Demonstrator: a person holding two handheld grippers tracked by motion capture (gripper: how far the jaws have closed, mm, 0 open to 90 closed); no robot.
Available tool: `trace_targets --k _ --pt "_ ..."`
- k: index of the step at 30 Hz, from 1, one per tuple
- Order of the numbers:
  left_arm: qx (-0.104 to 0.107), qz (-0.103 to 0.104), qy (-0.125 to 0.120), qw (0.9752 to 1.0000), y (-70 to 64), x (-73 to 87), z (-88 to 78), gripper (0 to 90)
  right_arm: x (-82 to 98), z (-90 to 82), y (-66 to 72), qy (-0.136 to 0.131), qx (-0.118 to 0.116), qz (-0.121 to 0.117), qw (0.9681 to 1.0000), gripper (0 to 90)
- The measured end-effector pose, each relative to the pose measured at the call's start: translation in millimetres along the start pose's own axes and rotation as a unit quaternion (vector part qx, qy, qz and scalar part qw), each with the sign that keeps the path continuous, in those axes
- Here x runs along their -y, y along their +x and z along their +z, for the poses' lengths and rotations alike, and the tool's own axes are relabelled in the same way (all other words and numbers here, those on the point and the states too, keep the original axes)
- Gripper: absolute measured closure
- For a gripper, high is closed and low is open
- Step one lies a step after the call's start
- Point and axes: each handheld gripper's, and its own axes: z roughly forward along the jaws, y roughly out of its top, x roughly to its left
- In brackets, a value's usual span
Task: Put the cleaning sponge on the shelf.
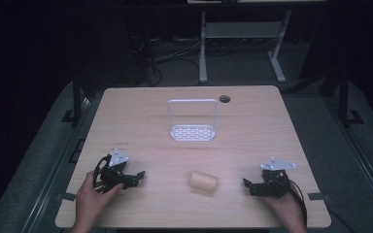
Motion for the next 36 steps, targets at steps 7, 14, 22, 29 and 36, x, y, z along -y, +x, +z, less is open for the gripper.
trace_targets --k 7,14,22,29,36 --pt "0.0 0.0 0.0 1.0 0.0 0.0 0.0 12.7 -0.6 -0.4 -1.5 0.002 -0.009 -0.008 0.9999 10.4" --pt "0.0 0.0 0.0 1.0 0.0 0.0 0.0 12.7 -5.7 -4.6 0.1 0.0 -0.03 -0.011 0.9995 10.5" --pt "0.0 0.0 0.0 1.0 0.0 0.0 0.0 12.7 -13.7 -9.3 6.4 -0.007 -0.055 -0.02 0.9983 10.6" --pt "0.0 0.0 0.0 1.0 0.0 0.0 -0.1 12.7 -21.6 -7.4 5.6 -0.008 -0.074 -0.029 0.9968 10.6" --pt "0.0 0.0 0.0 1.0 0.0 0.0 0.0 12.7 -35.3 -7.1 6.4 -0.012 -0.088 -0.042 0.9951 10.7"
